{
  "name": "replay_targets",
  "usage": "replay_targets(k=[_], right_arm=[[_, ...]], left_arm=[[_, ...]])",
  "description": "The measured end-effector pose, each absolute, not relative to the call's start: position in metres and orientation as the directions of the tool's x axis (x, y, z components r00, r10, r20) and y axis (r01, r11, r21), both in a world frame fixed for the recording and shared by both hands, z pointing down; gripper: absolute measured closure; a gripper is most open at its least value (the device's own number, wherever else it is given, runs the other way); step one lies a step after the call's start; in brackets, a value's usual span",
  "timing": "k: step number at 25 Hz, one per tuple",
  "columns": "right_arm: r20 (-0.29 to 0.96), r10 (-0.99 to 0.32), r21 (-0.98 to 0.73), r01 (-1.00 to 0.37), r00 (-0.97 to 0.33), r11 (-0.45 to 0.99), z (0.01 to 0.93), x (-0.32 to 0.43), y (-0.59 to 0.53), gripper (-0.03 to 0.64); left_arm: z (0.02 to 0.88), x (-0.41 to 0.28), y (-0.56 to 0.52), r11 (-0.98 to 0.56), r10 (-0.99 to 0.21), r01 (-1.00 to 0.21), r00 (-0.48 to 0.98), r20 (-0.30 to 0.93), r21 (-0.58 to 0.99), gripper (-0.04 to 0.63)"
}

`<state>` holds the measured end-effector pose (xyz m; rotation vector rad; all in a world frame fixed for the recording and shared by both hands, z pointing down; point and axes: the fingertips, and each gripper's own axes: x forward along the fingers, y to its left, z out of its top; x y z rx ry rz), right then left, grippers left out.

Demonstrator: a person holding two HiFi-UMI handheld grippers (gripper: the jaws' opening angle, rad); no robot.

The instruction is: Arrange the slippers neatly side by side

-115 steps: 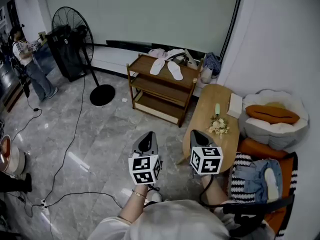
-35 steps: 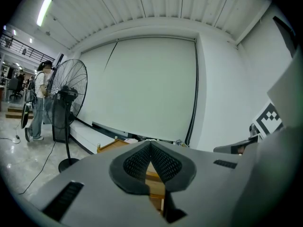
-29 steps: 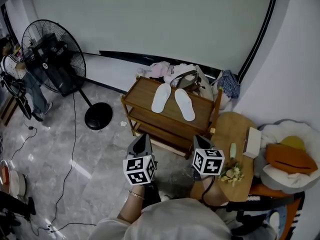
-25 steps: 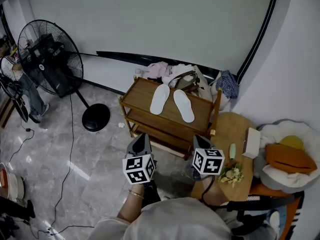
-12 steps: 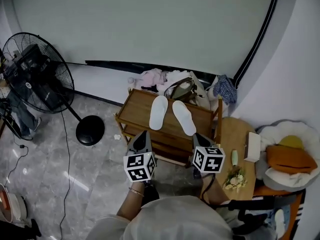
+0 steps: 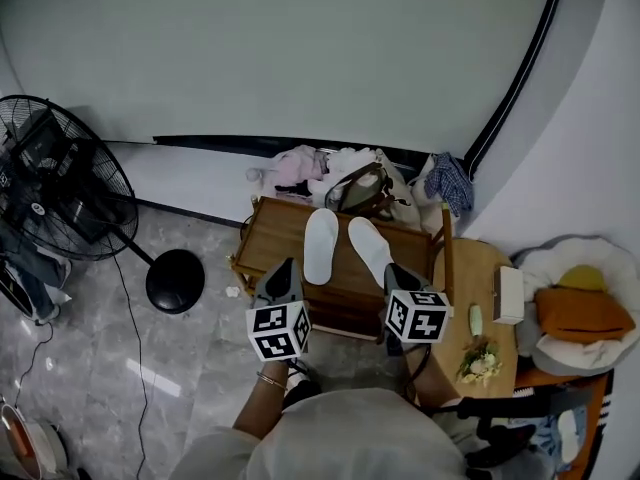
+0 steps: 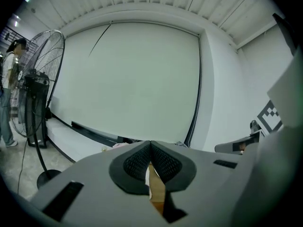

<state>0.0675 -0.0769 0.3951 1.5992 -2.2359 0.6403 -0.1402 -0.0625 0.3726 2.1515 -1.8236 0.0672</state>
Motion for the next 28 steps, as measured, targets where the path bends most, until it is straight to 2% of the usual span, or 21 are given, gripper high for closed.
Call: replay_targets(k=[15, 28], right_arm=[[0.517, -0.826, -0.164, -0.973, -0.225, 0.163, 0.404, 0.031, -0.129, 0.583], [0.562, -0.799, -0.146, -0.977, -0.212, 0.156, 0.418, 0.045, -0.142, 0.583]], left_arm=[[0.383, -0.178, -0.141, -0.251, -0.920, -0.942, 0.303, 0.247, 0.221, 0.578], [0.409, -0.162, -0.157, -0.240, -0.900, -0.927, 0.323, 0.291, 0.288, 0.578]])
